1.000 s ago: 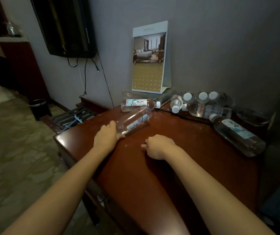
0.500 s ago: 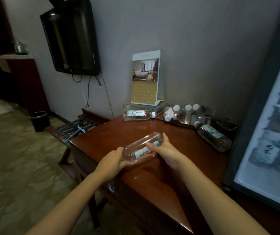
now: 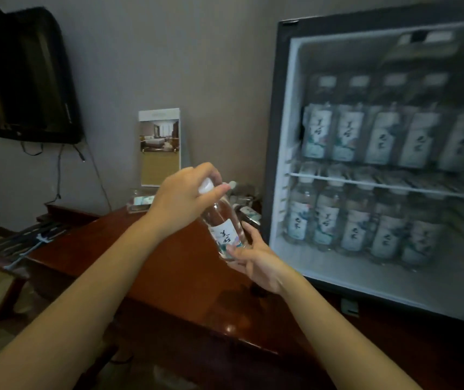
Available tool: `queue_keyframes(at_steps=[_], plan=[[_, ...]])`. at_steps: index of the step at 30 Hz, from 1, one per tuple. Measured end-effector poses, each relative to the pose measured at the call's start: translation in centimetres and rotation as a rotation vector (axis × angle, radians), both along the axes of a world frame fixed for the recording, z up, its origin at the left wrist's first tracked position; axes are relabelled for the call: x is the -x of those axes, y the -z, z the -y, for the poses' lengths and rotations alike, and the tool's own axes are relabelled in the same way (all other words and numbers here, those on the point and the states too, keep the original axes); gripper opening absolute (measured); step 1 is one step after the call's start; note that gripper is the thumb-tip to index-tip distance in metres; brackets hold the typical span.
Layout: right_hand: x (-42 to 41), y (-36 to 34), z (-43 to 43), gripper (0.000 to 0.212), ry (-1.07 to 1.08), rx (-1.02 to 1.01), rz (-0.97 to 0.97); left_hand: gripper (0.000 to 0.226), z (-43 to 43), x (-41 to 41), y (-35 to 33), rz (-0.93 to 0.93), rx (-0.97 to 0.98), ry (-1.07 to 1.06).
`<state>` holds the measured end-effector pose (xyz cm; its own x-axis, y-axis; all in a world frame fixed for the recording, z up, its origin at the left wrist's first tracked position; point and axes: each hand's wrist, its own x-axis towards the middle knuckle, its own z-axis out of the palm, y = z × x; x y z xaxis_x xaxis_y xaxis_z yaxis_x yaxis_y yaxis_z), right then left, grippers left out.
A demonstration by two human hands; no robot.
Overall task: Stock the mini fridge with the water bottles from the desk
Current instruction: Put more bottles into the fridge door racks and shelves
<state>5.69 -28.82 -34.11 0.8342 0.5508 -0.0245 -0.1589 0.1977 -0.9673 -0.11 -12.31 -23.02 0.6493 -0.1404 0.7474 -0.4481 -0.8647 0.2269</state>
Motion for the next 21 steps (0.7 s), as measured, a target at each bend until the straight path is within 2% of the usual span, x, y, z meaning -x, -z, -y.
queue_keyframes(at_steps=[3,5,10,12,17,21], plan=[[1.9,-1.1,4.3,0.078,0.012,0.097,0.151,0.022,4.4,0.0,-1.0,-0.035,-0.010,0.089],[3.6,-1.6,7.4,0.064,0.049,0.221,0.253,0.026,7.6,0.2,-1.2,-0.065,0.012,0.199],[8.4,-2.6,15.3,0.047,0.251,0.396,0.364,0.022,16.6,0.9,-1.7,-0.168,0.166,0.488],[10.3,-2.9,18.1,0.047,0.377,0.435,0.442,0.024,20.5,1.7,-1.8,-0.187,0.222,0.624],[16.0,-4.0,24.9,0.062,0.638,0.508,0.570,0.026,29.2,5.5,-3.0,-0.253,0.343,1.027],[20.6,-5.7,30.5,0.051,0.847,0.563,0.635,0.040,34.5,9.2,-3.8,-0.343,0.363,1.349]])
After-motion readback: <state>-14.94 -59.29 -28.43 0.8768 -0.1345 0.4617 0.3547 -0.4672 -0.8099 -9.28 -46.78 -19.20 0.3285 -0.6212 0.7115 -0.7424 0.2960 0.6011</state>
